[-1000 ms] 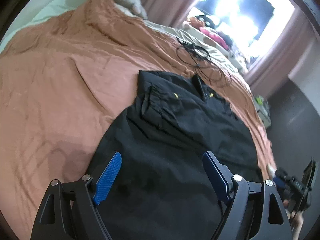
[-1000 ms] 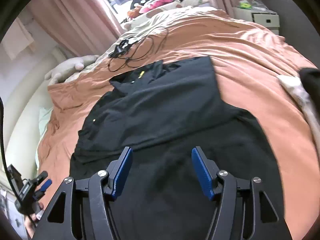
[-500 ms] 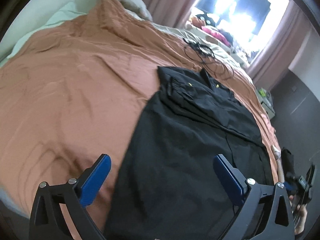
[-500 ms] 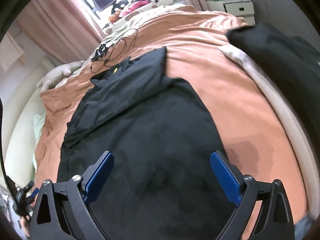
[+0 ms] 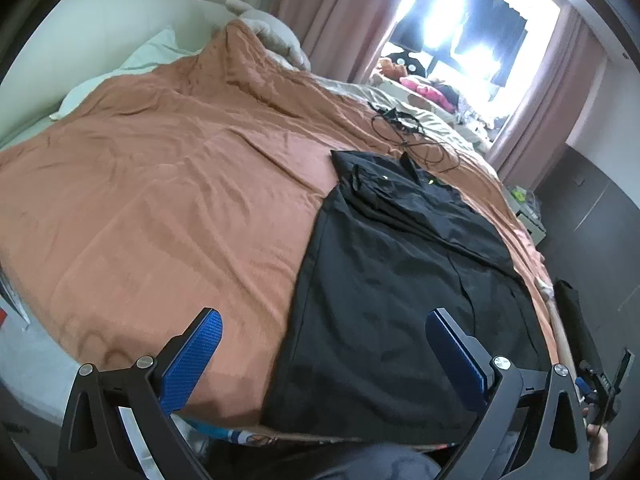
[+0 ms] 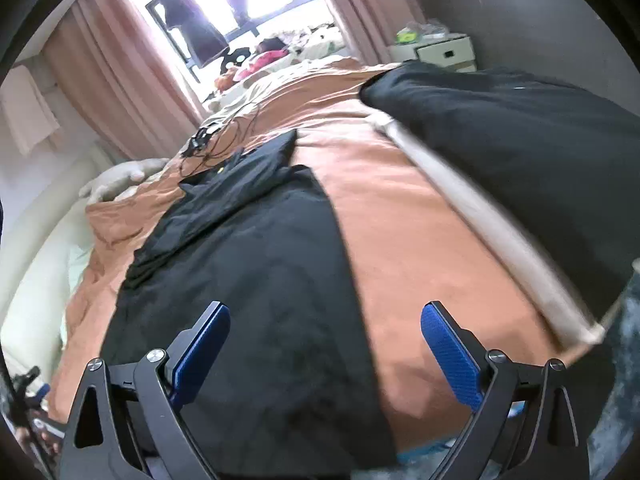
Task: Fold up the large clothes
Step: 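Open the right gripper and withdraw both tools from the folded jacket, then grasp the black jacket's side edge with the left gripper while the right gripper grasps it too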
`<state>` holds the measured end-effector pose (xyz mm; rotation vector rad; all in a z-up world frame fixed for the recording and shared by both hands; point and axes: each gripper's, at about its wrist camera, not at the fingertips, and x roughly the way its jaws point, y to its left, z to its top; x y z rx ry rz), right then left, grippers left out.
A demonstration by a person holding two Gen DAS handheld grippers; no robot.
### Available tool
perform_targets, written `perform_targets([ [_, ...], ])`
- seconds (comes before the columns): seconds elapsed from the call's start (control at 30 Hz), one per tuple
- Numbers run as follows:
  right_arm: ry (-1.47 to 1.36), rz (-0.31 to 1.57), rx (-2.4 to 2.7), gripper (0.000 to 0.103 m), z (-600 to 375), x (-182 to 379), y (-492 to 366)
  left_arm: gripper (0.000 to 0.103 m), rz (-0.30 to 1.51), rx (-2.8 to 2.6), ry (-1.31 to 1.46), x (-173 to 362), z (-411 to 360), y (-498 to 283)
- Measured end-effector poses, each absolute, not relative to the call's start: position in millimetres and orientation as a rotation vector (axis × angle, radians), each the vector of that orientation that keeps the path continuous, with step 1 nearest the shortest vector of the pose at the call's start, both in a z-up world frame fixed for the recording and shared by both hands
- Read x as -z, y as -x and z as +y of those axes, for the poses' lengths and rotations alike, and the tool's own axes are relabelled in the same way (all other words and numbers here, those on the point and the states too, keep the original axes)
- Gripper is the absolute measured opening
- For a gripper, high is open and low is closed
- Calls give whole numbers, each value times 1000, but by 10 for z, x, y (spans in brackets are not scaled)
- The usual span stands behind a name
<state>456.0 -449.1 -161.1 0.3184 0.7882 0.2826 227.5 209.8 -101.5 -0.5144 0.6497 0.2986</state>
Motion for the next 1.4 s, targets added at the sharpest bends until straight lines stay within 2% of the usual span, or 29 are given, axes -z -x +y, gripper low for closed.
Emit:
perform_targets([
  [0.33, -388, 853, -318, 98, -4817, 1975, -4342, 102, 714, -272, 514, 1329, 2013, -1979],
  [0.4, -419, 881, -339, 93, -4852, 2099, -4373, 102, 736, -254, 546, 1457, 2041, -2001],
  [0.47, -471, 914, -380, 83, -4879, 2217, -4410, 101, 760, -250, 561, 1552, 2066, -2013],
  [0.57, -503, 922, -413, 80, -4858, 2317, -4436, 97, 789, -256, 558, 1657, 2081, -2038],
  [0.67, -523, 925, -436, 75, -4796, 2365, -4431, 91, 792, -256, 575, 1733, 2104, -2044],
  [0.73, -561, 926, -467, 73, -4760, 2396, -4421, 79, 797, -245, 604, 1802, 2123, -2046],
  [0.8, -573, 933, -489, 70, -4699, 2413, -4416, 71, 812, -247, 626, 1881, 2144, -2073],
  [0.97, -630, 929, -520, 69, -4653, 2442, -4389, 61, 823, -241, 684, 2041, 2203, -2126],
  [1.03, -669, 926, -530, 65, -4654, 2463, -4403, 47, 830, -207, 733, 2121, 2226, -2154],
  [1.4, -729, 909, -522, 54, -4569, 2492, -4644, 41, 772, -133, 880, 2300, 2437, -2353],
])
